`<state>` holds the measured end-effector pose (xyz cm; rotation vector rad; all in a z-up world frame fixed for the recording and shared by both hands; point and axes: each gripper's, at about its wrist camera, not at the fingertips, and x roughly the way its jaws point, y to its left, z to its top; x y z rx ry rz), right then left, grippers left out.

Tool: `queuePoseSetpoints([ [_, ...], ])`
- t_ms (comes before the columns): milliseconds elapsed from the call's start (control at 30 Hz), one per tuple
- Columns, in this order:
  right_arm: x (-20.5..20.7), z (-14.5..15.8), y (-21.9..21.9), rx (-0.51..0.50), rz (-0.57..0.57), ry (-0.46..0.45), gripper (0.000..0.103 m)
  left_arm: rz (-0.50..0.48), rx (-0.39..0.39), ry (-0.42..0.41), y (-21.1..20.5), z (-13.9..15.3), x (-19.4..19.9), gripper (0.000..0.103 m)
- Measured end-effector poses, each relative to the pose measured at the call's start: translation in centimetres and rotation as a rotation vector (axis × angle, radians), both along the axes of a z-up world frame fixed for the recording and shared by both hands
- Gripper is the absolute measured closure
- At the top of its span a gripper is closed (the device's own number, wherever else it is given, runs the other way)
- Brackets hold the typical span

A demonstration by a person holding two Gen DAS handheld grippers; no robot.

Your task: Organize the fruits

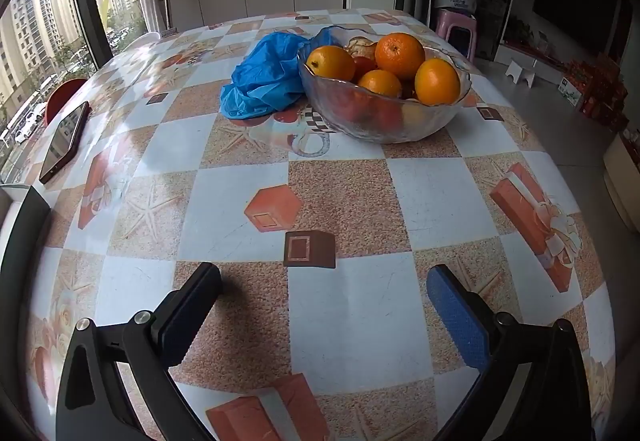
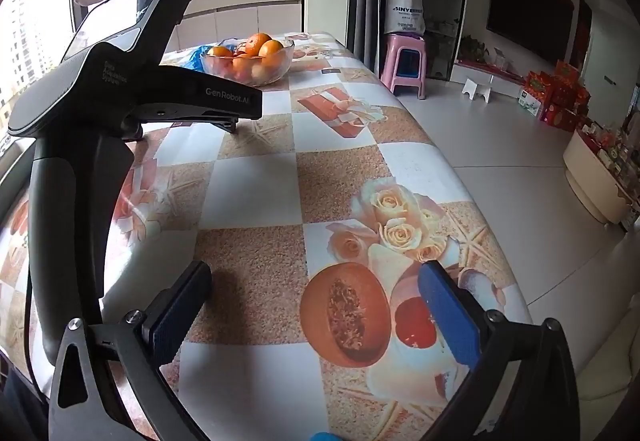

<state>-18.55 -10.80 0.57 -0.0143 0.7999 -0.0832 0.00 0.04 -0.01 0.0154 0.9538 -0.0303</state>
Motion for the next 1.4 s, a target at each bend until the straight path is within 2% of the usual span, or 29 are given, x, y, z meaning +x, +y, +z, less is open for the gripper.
queuePoseSetpoints([
  [267, 0.8, 0.6, 0.0, 0.003, 0.007, 0.033, 0.000, 0.001, -0.004, -0.004, 0.0, 0.0, 0.0, 0.000],
  [367, 0.4, 0.1, -0.1, 0.001, -0.011, 0.007, 0.000, 0.001, -0.004, -0.004, 0.0, 0.0, 0.0, 0.000],
  [933, 0.4, 0.0, 0.0, 0.000, -0.016, 0.000, 0.000, 0.001, -0.004, -0.004, 0.0, 0.0, 0.0, 0.000],
  [1400, 2.0, -0.1, 0.1, 0.002, -0.033, 0.052, 0.000, 0.001, -0.004, -0.004, 0.0, 0.0, 0.0, 0.000],
])
